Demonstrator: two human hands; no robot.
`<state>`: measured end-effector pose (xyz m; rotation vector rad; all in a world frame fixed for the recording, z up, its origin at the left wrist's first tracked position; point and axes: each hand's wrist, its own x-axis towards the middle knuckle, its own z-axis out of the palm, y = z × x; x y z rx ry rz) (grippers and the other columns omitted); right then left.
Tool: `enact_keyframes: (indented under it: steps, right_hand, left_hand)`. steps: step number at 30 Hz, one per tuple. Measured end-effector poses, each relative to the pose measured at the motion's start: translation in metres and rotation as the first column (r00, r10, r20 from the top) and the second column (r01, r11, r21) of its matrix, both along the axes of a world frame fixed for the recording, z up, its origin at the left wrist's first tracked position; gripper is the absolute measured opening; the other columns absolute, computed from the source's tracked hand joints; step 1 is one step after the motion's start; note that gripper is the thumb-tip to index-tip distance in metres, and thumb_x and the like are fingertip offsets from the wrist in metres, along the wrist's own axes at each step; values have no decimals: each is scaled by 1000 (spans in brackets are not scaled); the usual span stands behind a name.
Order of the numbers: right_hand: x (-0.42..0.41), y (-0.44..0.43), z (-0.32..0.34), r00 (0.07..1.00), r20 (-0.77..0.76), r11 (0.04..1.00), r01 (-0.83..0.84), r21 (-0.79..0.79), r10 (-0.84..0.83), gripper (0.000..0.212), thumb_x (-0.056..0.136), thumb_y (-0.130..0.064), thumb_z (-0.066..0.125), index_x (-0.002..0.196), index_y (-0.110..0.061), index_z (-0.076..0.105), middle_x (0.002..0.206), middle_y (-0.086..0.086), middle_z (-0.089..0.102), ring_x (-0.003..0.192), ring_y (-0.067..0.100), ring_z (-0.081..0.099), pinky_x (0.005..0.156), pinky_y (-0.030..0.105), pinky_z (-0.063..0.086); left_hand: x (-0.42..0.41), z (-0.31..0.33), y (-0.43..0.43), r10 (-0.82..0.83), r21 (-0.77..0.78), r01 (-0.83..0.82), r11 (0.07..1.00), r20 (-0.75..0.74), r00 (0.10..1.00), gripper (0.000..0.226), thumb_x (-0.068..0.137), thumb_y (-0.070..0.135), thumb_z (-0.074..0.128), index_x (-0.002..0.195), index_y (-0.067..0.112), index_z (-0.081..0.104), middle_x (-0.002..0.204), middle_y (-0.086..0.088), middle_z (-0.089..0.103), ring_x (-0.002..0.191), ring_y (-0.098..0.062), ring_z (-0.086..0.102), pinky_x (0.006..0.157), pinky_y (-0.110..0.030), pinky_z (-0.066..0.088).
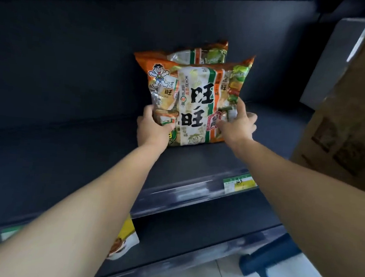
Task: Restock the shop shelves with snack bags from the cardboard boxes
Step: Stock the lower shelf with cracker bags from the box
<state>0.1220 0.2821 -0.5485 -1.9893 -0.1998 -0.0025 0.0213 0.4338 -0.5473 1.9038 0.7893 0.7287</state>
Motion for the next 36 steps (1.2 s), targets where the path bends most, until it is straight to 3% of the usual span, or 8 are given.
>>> enact_keyframes:
  steps: [4, 9, 13, 16, 19, 25, 32, 36]
  right_hand:
    - [5, 8, 5, 1000, 5, 999, 0, -38, 1, 69, 91, -13, 53, 146, -40, 21, 133, 8, 26, 122, 29, 29, 89, 28, 37]
    - [10, 15, 4, 996, -25, 996, -87, 23, 87, 73, 95, -8, 45, 150, -38, 10, 138, 4, 26, 128, 27, 37, 107, 41, 40]
    - [3, 10, 1, 993, 0, 993, -120, 17, 120, 76, 97, -13, 47, 152, -24, -3, 153, 3, 17, 133, 20, 35, 106, 27, 33]
    - [-7, 6, 1, 994, 99, 998, -36, -55, 42, 70, 95, -10, 47, 152, -14, 8, 153, 7, 21, 136, 26, 30, 108, 34, 32]
    - [-22, 4, 2, 976, 218, 991, 33, -126, -5, 51, 95, -9, 44, 145, -10, 30, 145, 10, 34, 133, 28, 32, 104, 36, 34]
    - [-49, -1, 6, 952, 296, 968, 1, -252, 76, 43, 95, -10, 46, 138, -9, 41, 135, 9, 46, 126, 25, 39, 102, 36, 37]
    - [-96, -17, 60, 973, 226, 958, 14, -285, 53, 38, 95, -13, 49, 134, -11, 49, 129, 6, 54, 123, 24, 44, 99, 37, 39]
    - [-135, -34, 120, 988, 138, 944, -20, -330, 69, 40, 95, -11, 48, 136, -12, 47, 126, 7, 55, 122, 25, 44, 98, 36, 39]
  left_hand:
    - [10, 4, 8, 18, -16, -18, 1000, -10, 1000, 45, 78, 15, 74, 115, 20, 49, 119, -6, 56, 103, -26, 59, 85, -37, 52]
    - [22, 1, 17, 52, -14, -52, 999, -6, 999, 49, 83, 10, 69, 125, 22, 47, 124, -6, 55, 107, -24, 58, 78, -30, 47]
    - [20, 0, 14, 65, -64, -65, 996, -3, 998, 62, 81, 11, 71, 134, 15, 38, 129, -8, 53, 114, -26, 56, 89, -35, 50]
    - [12, 3, 5, 92, -55, -91, 994, 18, 996, 61, 83, 12, 69, 133, 12, 35, 131, -9, 49, 115, -25, 55, 89, -33, 49]
    - [-2, 10, -9, 90, 93, -94, 991, 46, 995, 46, 86, 11, 66, 124, 12, 40, 123, -7, 48, 108, -24, 56, 87, -34, 49]
    - [-26, 25, -36, -151, 310, 148, 939, -16, 988, 23, 92, 12, 58, 114, 14, 54, 107, 6, 48, 97, -11, 51, 82, -24, 44]
    - [-63, 90, -64, -315, 407, 348, 845, -148, 938, 19, 90, 6, 56, 109, 9, 60, 112, -3, 56, 97, -14, 54, 84, -23, 42]
    - [-95, 147, -86, -372, 361, 426, 829, -214, 903, 20, 90, 6, 57, 108, 10, 61, 110, -1, 56, 101, -17, 56, 88, -30, 45]
